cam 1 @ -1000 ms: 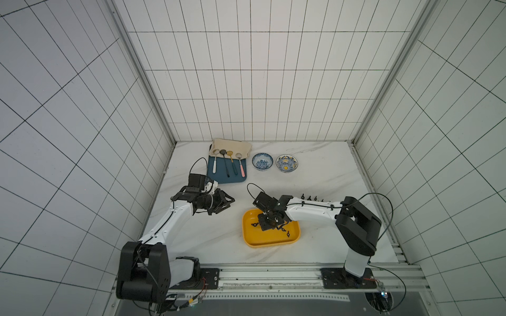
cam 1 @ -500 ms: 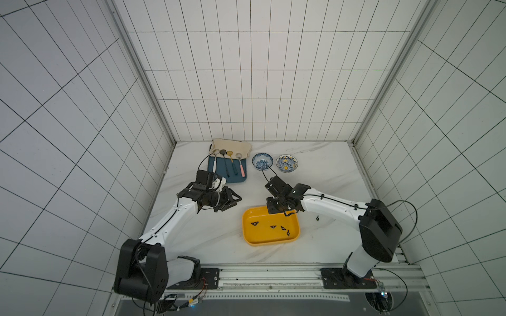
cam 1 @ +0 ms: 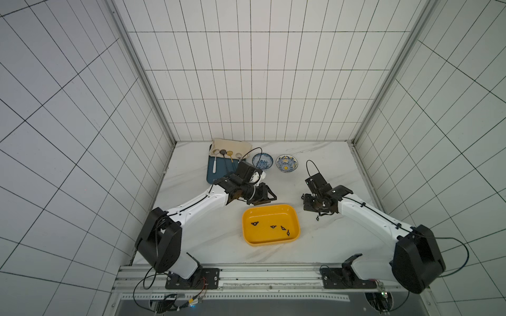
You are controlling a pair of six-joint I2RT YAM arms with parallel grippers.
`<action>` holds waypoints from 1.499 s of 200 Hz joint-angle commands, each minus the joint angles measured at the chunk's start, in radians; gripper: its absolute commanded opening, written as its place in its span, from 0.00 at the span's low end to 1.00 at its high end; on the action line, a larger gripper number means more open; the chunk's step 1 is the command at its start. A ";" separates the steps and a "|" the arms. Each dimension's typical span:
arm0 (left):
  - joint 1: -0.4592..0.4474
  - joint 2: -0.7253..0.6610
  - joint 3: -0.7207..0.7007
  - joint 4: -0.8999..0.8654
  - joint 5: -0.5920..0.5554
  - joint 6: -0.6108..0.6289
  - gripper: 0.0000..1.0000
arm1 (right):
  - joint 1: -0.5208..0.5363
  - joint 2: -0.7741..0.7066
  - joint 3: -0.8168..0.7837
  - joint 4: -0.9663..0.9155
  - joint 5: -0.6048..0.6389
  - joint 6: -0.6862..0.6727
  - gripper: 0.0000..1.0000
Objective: Take out the wing nut from the storage box
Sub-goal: Place the wing nut at the center of the board.
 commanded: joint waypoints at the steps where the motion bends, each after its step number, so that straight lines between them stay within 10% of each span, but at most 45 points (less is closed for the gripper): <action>1: -0.035 0.045 0.023 0.082 0.006 -0.045 0.39 | -0.015 0.025 -0.044 -0.008 -0.030 0.013 0.02; 300: -0.073 0.133 0.038 0.121 0.047 -0.058 0.39 | -0.127 0.161 -0.095 0.080 -0.034 0.016 0.18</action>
